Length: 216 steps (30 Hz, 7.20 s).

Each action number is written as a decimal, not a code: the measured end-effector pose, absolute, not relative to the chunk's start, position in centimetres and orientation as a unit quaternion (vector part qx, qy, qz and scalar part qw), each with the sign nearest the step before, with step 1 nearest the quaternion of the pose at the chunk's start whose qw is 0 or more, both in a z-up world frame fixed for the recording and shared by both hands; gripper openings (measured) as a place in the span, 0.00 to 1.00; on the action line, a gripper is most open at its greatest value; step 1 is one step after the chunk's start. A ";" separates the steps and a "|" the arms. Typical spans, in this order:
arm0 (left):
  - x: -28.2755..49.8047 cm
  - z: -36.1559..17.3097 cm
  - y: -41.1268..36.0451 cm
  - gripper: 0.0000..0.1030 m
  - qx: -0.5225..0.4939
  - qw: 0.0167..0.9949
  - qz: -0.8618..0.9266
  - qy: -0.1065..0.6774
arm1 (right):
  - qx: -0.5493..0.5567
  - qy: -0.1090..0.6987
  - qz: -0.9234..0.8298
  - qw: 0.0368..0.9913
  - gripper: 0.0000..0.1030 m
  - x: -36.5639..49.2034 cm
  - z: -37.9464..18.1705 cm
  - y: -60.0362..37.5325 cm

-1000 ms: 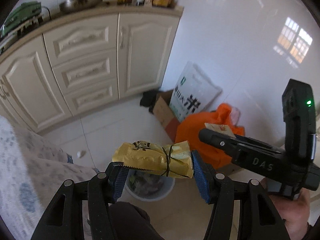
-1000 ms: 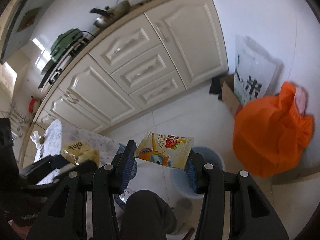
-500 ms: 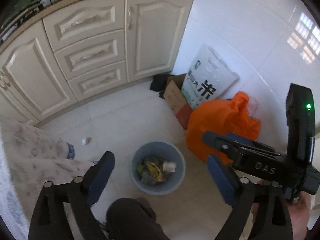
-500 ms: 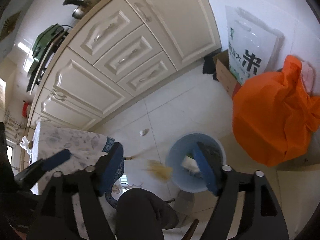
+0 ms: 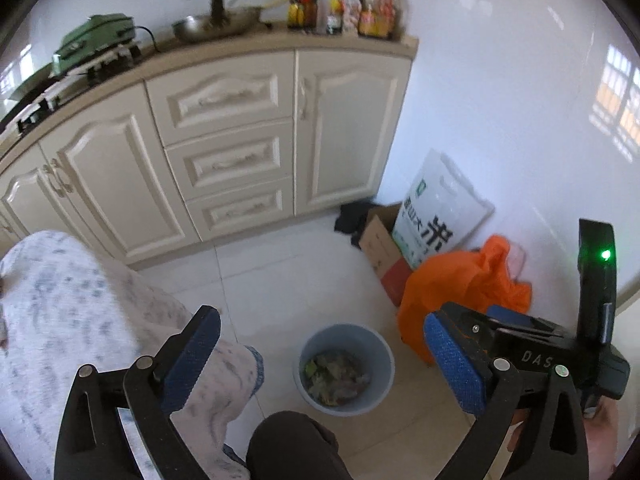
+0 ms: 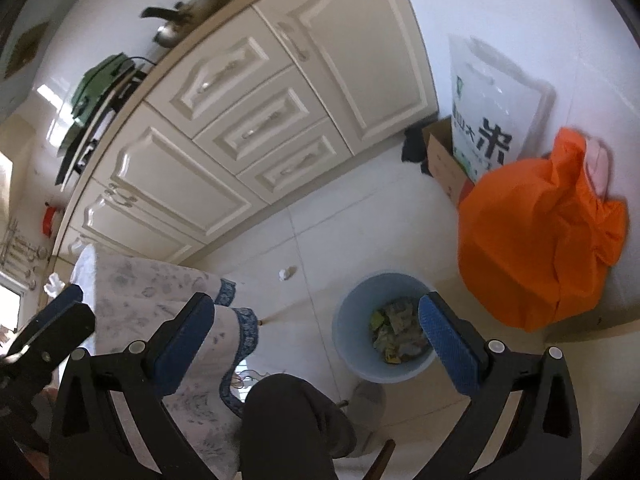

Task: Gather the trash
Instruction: 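Open both tools over the blue bin to drop the items, then bring both open tools back to the table, then grasp the red-white packet with the right tool while the left tool grasps the clear plastic bag, then carry the held packet and plastic bag toward the blue bin, then open both tools over the blue bin to drop the items, then bring both open tools back to the table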

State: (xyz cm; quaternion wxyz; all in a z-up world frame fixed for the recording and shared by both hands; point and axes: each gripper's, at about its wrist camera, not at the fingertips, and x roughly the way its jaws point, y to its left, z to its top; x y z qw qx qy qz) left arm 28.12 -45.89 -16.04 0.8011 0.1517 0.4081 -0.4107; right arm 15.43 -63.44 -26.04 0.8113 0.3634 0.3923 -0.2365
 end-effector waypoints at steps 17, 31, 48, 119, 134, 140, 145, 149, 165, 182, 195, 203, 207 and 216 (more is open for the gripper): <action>26.0 -5.7 -22.8 0.99 0.025 0.888 -0.338 0.312 | 0.240 0.339 -0.137 0.899 1.00 23.0 -13.2 -51.0; 23.0 -4.8 -6.1 0.99 -0.032 0.944 -0.198 0.262 | 0.134 0.350 -0.033 0.927 1.00 31.9 -10.3 -37.6; 33.2 -8.9 -0.2 0.99 -0.051 0.939 -0.068 0.334 | 0.012 0.455 0.072 0.888 1.00 48.7 -19.4 -24.5; 45.5 -14.1 -13.2 0.17 -0.072 0.927 -0.183 0.319 | 0.104 0.410 0.113 0.899 0.17 42.9 -16.6 -31.2; 33.8 -11.6 -26.2 0.17 -0.035 0.880 -0.359 0.310 | 0.147 0.348 -0.013 0.926 0.17 28.2 -11.4 -44.0; 32.6 -13.4 -33.8 0.17 -0.005 0.831 -0.433 0.348 | 0.185 0.357 -0.101 0.910 0.17 22.7 -13.5 -50.7; 32.0 -16.7 -40.6 0.17 0.041 0.789 -0.466 0.399 | 0.231 0.378 -0.153 0.883 0.17 20.0 -17.4 -55.8; 31.6 -19.4 -44.4 0.17 0.073 0.762 -0.476 0.433 | 0.270 0.399 -0.176 0.858 0.18 18.9 -21.4 -58.9; 33.1 -24.5 -52.8 0.89 0.160 0.717 -0.436 0.519 | 0.358 0.430 -0.222 0.798 0.72 16.7 -30.2 -64.7; 28.1 -16.5 -45.9 0.99 0.130 0.791 -0.412 0.434 | 0.356 0.412 -0.232 0.806 1.00 16.9 -26.8 -62.7; 27.7 -7.1 -25.9 0.99 0.034 0.881 -0.331 0.336 | 0.276 0.374 -0.168 0.869 1.00 23.0 -17.5 -55.0; 27.7 -5.1 -13.0 0.99 -0.005 0.930 -0.220 0.294 | 0.186 0.367 -0.074 0.909 1.00 31.7 -12.4 -44.6; 27.9 -5.4 -7.6 0.99 -0.025 0.940 -0.162 0.300 | 0.148 0.370 -0.025 0.917 1.00 35.8 -11.7 -39.2; 28.4 -4.7 -0.8 0.99 -0.038 0.952 -0.051 0.301 | 0.086 0.395 0.049 0.913 1.00 43.5 -12.9 -29.3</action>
